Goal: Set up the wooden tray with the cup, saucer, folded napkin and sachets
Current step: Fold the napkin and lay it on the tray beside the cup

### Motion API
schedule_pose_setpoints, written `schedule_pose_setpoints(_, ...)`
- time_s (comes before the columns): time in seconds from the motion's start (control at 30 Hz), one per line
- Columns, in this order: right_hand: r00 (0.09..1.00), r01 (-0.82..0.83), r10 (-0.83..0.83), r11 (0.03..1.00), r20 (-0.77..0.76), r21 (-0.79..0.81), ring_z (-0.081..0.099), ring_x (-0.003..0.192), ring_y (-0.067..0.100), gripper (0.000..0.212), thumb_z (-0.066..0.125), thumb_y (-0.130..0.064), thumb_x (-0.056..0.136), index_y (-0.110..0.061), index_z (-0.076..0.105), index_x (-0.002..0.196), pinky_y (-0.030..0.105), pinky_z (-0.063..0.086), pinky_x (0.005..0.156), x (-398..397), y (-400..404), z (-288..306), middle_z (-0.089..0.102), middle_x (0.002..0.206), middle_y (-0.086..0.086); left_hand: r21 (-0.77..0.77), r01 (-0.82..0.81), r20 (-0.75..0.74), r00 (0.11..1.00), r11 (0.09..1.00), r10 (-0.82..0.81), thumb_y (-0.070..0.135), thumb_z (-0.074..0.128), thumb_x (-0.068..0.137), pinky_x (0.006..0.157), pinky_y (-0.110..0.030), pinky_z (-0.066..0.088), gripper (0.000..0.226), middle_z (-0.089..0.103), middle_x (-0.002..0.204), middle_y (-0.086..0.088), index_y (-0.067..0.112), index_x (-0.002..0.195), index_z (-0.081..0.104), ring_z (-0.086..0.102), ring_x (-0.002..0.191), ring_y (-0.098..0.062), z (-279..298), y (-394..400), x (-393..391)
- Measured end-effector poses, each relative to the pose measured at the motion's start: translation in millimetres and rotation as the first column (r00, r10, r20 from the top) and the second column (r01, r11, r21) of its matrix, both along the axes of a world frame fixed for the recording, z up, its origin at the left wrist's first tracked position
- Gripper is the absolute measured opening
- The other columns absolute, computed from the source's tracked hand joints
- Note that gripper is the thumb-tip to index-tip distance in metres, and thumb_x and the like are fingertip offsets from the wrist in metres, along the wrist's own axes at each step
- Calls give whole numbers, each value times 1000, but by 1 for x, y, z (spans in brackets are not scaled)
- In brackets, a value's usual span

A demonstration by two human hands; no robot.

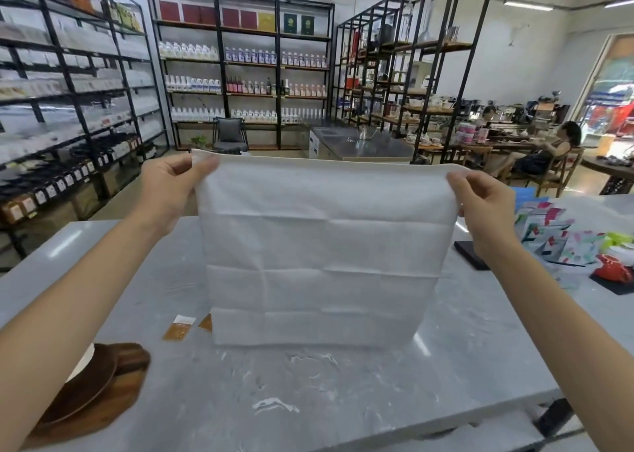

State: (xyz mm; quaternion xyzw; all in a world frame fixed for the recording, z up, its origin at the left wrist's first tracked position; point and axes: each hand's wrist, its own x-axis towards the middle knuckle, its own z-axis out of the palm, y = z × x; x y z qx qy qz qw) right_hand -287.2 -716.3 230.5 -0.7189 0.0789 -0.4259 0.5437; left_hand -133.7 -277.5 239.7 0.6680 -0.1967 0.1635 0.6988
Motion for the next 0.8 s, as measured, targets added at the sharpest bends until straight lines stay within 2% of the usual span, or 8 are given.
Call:
schedule_pose_setpoints(0.13, 996, -7, 6, 1000, -90, -10, 65, 65, -9, 10, 70, -47, 87, -42, 79, 85, 10, 49, 52, 31, -3, -3, 76, 81, -18, 109, -4, -38, 999, 994, 8, 22, 77, 88, 55, -19, 58, 7, 79, 75, 10, 19, 81, 78, 72, 65, -4, -3, 7, 22)
schedule_pose_setpoints(0.2, 990, -16, 11, 999, -138, -33, 64, 63, -10, 10, 71, -44, 88, -41, 79, 83, 7, 47, 52, 50, -5, -10, 76, 78, -19, 203, 5, -79, 997, 979, 11, 23, 77, 88, 57, -22, 59, 5, 79, 80, 6, 18, 86, 79, 73, 71, -7, -11, 13, 39)
schedule_pose_setpoints(0.27, 978, -27, 14, 998, -208, -57, 65, 64, -9, 11, 72, -43, 89, -37, 80, 84, 13, 48, 59, 67, -7, -20, 77, 78, -18, 327, -3, -74, 997, 945, 29, 21, 76, 89, 60, -20, 58, 7, 78, 85, -2, 18, 93, 80, 70, 71, -3, -22, 17, 59)
schedule_pose_setpoints(0.33, 957, -36, 12, 996, -289, -78, 66, 65, 0, 13, 73, -41, 90, -33, 79, 82, 21, 47, 63, 82, -11, -30, 75, 72, -16, 427, -30, -51, 997, 904, 57, 20, 77, 88, 54, -10, 50, 8, 73, 84, -9, 17, 95, 79, 60, 58, 6, -32, 17, 76)
schedule_pose_setpoints(0.4, 938, -41, 7, 995, -348, -89, 67, 69, 11, 14, 71, -38, 93, -31, 77, 82, 25, 49, 61, 95, -12, -36, 74, 67, -11, 474, -39, -46, 997, 879, 69, 19, 78, 87, 48, -9, 46, 7, 72, 82, -11, 18, 93, 79, 57, 52, 6, -39, 14, 91)
schedule_pose_setpoints(0.47, 936, -36, 5, 996, -351, -82, 72, 74, 13, 13, 68, -34, 96, -31, 74, 85, 25, 54, 63, 103, -12, -36, 76, 71, -6, 454, -44, -39, 997, 890, 70, 16, 78, 87, 49, -12, 50, 5, 72, 80, -14, 20, 90, 78, 58, 51, 3, -41, 10, 102)
schedule_pose_setpoints(0.6, 954, -15, -16, 995, -298, -99, 74, 77, 5, 11, 64, -36, 98, -34, 72, 90, 23, 59, 66, 104, -11, -31, 78, 80, -5, 354, -19, -25, 999, 935, 30, 10, 76, 88, 61, -16, 59, 9, 72, 81, -17, 18, 91, 79, 66, 57, -1, -39, 9, 104)
schedule_pose_setpoints(0.8, 972, -26, -16, 984, -236, -175, 75, 85, 4, 15, 65, -43, 94, -33, 73, 101, 27, 62, 69, 66, -12, -48, 78, 88, -5, 344, -7, 24, 1000, 939, -1, 8, 74, 89, 74, -17, 60, 25, 79, 78, 8, 32, 87, 80, 72, 72, -4, -50, 21, 54)
